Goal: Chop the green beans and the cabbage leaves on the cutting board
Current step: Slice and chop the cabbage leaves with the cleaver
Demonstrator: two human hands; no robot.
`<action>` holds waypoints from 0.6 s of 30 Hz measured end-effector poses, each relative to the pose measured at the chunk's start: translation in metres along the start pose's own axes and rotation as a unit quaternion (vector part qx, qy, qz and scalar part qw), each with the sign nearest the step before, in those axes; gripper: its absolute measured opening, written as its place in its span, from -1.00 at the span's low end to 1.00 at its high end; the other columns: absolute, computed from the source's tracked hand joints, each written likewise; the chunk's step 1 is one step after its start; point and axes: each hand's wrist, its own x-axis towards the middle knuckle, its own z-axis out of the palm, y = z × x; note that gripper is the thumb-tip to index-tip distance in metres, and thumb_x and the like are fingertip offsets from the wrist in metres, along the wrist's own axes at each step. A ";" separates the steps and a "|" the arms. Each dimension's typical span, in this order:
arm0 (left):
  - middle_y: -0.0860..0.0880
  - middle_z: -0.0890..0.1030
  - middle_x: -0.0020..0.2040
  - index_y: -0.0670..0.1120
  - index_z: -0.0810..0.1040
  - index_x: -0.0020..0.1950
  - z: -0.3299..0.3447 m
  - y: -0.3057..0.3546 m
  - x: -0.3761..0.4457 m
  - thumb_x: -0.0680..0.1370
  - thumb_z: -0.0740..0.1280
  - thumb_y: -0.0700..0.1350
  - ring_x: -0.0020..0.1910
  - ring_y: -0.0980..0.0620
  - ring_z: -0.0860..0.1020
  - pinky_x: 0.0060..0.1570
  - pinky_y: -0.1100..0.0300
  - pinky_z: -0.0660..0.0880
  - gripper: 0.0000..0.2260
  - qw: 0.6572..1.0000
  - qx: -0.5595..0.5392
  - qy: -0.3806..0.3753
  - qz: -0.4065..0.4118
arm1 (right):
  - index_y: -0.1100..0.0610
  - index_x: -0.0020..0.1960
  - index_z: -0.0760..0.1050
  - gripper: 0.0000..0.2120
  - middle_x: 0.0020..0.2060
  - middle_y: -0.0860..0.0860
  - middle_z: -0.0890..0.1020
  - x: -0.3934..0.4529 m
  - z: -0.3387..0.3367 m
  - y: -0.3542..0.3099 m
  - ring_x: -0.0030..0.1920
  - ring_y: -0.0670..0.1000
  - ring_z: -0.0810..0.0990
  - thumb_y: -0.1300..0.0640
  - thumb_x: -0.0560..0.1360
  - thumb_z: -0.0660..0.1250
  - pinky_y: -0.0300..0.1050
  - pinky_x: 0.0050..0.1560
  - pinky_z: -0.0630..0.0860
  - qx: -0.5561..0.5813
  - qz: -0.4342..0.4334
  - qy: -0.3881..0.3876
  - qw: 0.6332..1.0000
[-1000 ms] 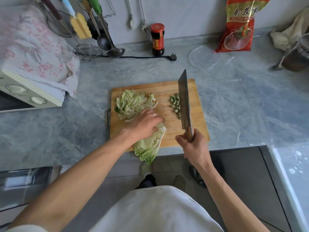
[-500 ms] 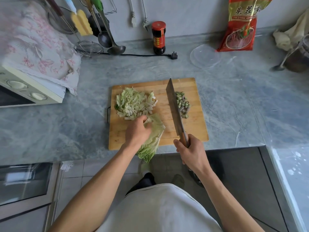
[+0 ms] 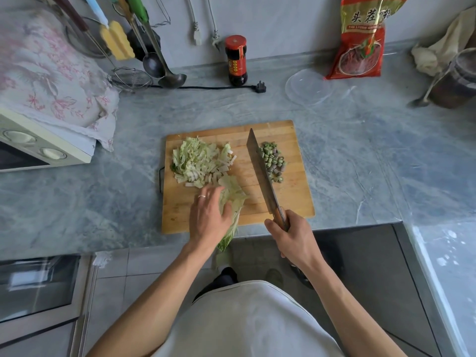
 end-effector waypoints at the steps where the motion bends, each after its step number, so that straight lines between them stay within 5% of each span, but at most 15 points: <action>1: -0.10 0.47 0.31 -0.09 0.44 0.37 0.000 -0.004 -0.002 0.55 0.36 0.02 0.28 -0.11 0.46 0.23 -0.03 0.47 -0.58 0.998 -0.019 -0.009 -0.059 | 0.23 -0.19 0.38 -0.65 -0.42 0.06 0.47 0.000 0.000 0.000 -0.48 0.05 0.43 -0.03 0.53 0.36 0.15 -0.40 0.51 0.000 0.000 -0.002 1.000; 5: -0.19 0.37 0.40 -0.12 0.35 0.43 -0.005 -0.017 0.014 0.41 0.36 0.41 0.40 -0.18 0.33 0.37 -0.06 0.32 -0.20 0.963 0.009 -0.097 -0.250 | 0.21 -0.19 0.38 -0.67 -0.41 0.06 0.48 0.000 -0.001 -0.001 -0.48 0.05 0.45 -0.02 0.54 0.36 0.11 -0.44 0.53 -0.004 -0.003 -0.009 1.000; 8: -0.13 0.48 0.31 -0.06 0.35 0.37 -0.009 -0.015 0.031 0.16 0.38 0.58 0.25 -0.14 0.49 0.27 -0.08 0.46 0.00 0.932 -0.073 -0.159 -0.316 | 0.28 -0.14 0.39 -0.65 -0.40 0.10 0.49 -0.002 0.000 -0.002 -0.50 0.05 0.47 0.00 0.56 0.35 -0.03 -0.50 0.53 0.004 0.000 -0.019 1.000; 14: -0.07 0.60 0.14 -0.10 0.51 0.29 -0.009 -0.003 0.035 0.32 0.58 0.18 0.11 -0.09 0.57 0.08 0.15 0.51 -0.34 0.933 -0.047 -0.164 -0.318 | 0.33 -0.11 0.39 -0.64 -0.42 0.09 0.49 -0.006 0.002 -0.006 -0.53 0.04 0.48 0.01 0.56 0.35 0.01 -0.49 0.54 0.011 -0.003 -0.030 1.000; 18: 0.05 0.62 0.07 -0.06 0.54 0.29 -0.005 0.002 0.031 0.37 0.59 0.03 -0.09 0.05 0.55 -0.26 0.29 0.43 -0.45 0.938 -0.132 -0.141 -0.286 | 0.32 -0.10 0.40 -0.64 -0.42 0.08 0.48 -0.008 0.001 -0.006 -0.52 0.04 0.47 -0.01 0.56 0.35 0.05 -0.48 0.54 0.009 -0.006 -0.034 0.999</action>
